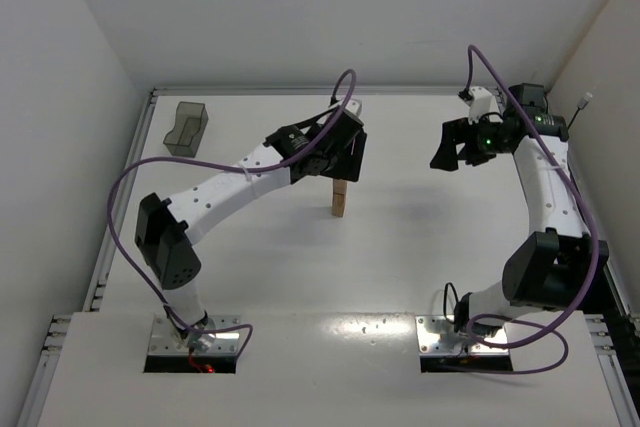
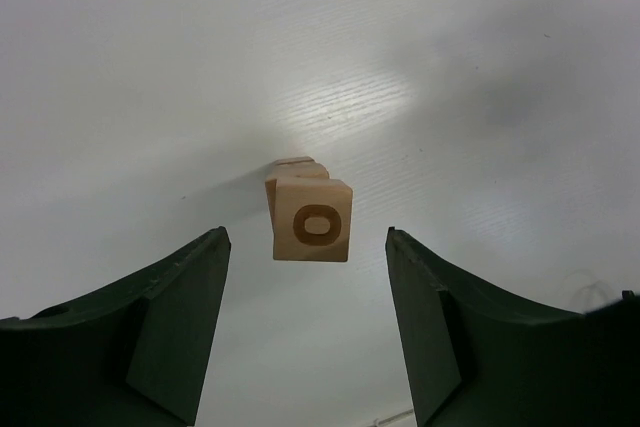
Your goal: Build the wood block tower
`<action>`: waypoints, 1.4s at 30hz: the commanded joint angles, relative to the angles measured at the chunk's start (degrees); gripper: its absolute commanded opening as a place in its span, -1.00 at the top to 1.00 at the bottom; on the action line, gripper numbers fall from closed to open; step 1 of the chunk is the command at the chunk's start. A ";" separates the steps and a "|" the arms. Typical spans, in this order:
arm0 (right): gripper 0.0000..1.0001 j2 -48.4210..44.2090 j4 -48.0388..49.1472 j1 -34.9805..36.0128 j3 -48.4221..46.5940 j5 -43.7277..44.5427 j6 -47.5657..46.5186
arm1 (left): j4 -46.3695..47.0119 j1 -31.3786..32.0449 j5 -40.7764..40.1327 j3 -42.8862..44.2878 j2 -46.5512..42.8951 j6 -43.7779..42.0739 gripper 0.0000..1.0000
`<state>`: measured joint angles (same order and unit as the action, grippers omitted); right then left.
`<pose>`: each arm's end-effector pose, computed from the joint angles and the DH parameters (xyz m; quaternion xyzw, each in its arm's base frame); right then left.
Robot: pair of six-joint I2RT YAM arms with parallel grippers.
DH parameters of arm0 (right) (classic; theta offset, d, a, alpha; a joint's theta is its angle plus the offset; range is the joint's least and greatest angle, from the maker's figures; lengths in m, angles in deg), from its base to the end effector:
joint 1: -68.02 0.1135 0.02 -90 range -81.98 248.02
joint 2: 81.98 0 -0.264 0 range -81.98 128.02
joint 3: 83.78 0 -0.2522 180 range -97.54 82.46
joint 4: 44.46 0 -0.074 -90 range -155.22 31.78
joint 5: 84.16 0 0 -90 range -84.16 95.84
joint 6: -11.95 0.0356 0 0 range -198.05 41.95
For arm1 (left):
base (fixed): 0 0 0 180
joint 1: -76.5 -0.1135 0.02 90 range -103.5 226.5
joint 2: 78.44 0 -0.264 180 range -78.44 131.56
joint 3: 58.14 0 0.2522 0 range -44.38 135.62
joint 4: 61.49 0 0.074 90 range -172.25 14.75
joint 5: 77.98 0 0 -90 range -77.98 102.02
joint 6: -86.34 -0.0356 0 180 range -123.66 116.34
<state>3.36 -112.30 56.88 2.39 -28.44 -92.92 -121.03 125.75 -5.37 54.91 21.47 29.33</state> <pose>0.2989 -0.0384 0.3249 -0.1078 0.9186 0.2201 0.3100 0.2597 -0.2851 0.3527 0.0742 0.9165 -0.1357 0.3689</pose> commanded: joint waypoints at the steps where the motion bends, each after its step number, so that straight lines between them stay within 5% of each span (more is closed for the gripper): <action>1: -0.72 0.18 0.65 0.15 -2.37 -0.43 -0.77 | 0.87 0.58 -0.19 2.58 1.24 -1.17 -0.20; 42: -0.72 1.23 0.65 0.15 -2.37 -0.43 -0.77 | 0.25 -3.64 1.92 5.30 6.43 -0.65 0.07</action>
<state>4.39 -112.32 56.88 2.37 -28.05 -93.08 -121.23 123.26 -3.91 57.90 28.18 28.39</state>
